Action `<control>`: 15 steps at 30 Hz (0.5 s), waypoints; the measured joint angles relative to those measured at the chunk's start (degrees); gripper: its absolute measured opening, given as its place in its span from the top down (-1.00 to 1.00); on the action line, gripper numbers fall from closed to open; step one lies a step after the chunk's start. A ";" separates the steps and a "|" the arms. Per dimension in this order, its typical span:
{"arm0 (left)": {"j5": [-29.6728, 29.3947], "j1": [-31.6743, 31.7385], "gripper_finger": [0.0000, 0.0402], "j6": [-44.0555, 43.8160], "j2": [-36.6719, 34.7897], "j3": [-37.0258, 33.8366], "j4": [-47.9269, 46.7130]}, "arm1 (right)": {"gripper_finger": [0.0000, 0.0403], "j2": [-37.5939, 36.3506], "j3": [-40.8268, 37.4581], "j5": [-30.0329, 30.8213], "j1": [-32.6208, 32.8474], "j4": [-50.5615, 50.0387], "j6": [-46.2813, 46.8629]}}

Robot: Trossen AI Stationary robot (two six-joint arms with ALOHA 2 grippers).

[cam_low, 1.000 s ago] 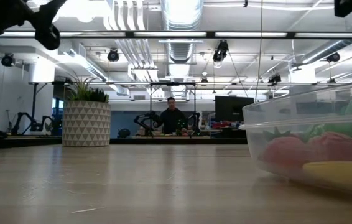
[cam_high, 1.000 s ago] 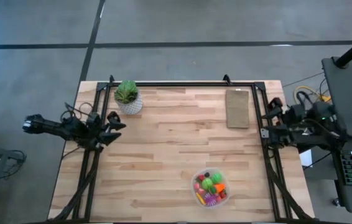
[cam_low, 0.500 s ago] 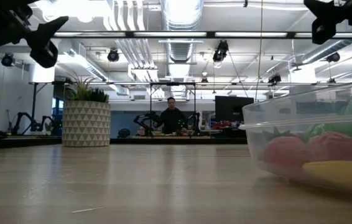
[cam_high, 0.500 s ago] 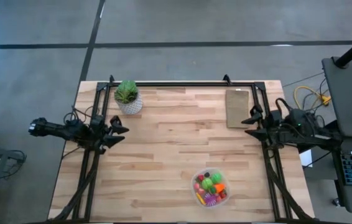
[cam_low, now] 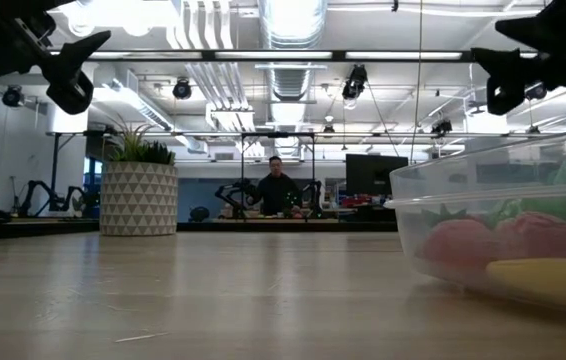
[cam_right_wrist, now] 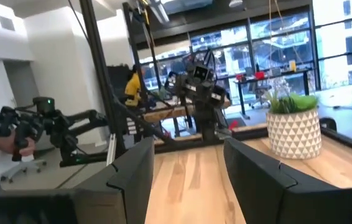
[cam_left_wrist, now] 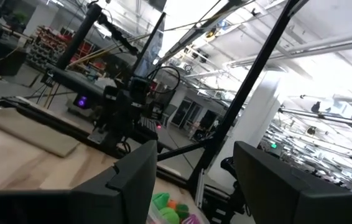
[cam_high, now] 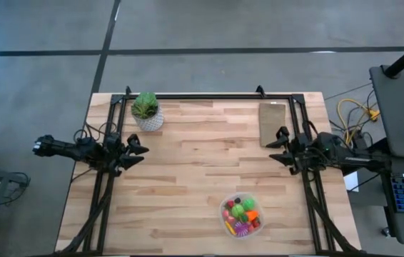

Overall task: Pick and placing Produce into tupperware
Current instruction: Return to Home Position

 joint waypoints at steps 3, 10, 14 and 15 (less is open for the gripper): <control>0.00 0.00 0.01 -0.02 -0.03 -0.02 -1.11 | 0.07 0.00 -0.06 -0.06 0.00 -0.70 -0.83; 0.00 0.00 0.01 0.15 0.00 -0.04 -0.94 | 0.07 -0.02 -0.06 -0.02 0.00 -3.38 -2.94; 0.00 0.00 0.01 0.17 0.77 -0.07 -0.96 | 0.07 0.00 -0.06 -0.02 0.00 -4.45 -3.04; 0.00 0.00 0.01 0.17 0.95 -0.07 -0.93 | 0.07 0.00 -0.06 -0.02 0.00 -4.65 -3.02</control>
